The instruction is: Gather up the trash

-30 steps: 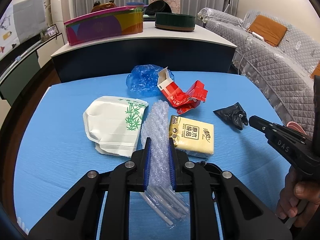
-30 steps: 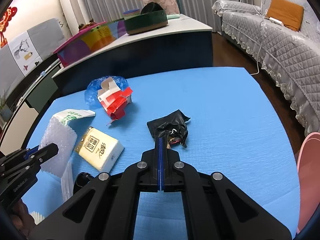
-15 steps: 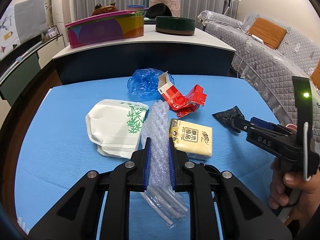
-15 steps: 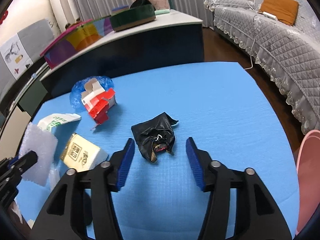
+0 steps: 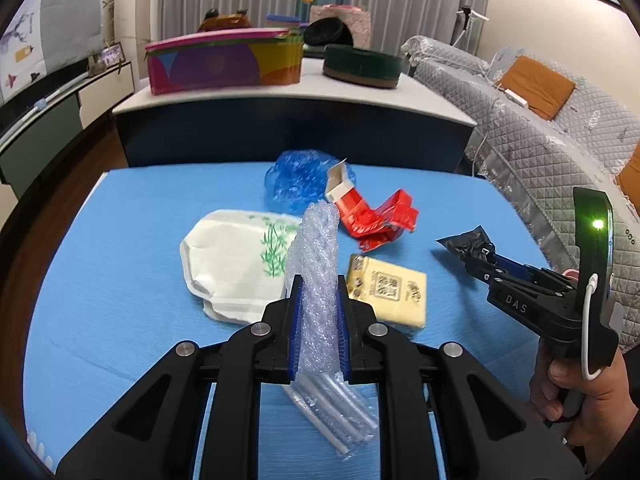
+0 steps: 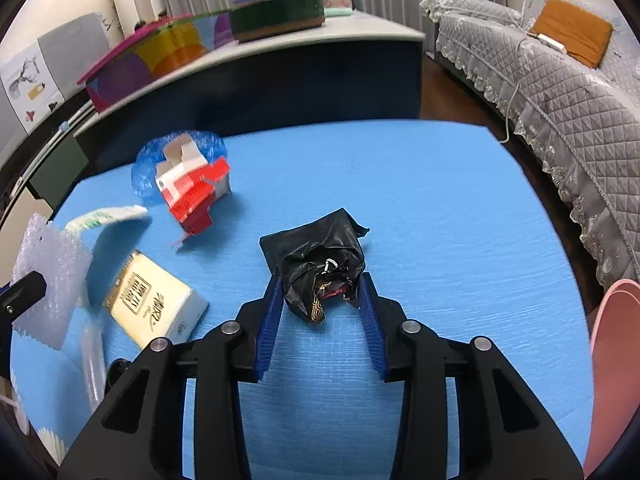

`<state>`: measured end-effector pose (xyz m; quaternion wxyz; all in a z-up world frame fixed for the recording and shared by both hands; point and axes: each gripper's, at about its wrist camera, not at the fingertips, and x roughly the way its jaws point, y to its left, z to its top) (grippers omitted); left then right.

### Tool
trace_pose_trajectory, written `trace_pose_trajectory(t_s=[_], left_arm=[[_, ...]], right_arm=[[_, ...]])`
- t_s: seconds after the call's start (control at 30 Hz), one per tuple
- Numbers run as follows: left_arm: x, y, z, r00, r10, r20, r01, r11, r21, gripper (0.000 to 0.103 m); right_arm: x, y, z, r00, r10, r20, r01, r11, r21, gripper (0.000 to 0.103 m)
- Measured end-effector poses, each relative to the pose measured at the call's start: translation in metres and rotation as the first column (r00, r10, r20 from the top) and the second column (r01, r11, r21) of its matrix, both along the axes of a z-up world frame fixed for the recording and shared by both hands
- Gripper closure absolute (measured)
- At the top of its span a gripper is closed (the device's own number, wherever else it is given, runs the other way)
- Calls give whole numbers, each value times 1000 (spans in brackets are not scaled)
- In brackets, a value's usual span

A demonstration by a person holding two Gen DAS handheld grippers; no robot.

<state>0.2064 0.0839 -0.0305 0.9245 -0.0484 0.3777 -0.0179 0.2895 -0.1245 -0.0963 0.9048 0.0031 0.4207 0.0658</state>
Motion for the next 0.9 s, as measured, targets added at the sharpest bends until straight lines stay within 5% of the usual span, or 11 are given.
trace_pose_trajectory(t_s=[0.9], left_arm=[[-31,-51,37,980,-109,167,102,994,49,89]], right_arm=[[-91,-43,90,977,-15,211,16,1000,-3,66]])
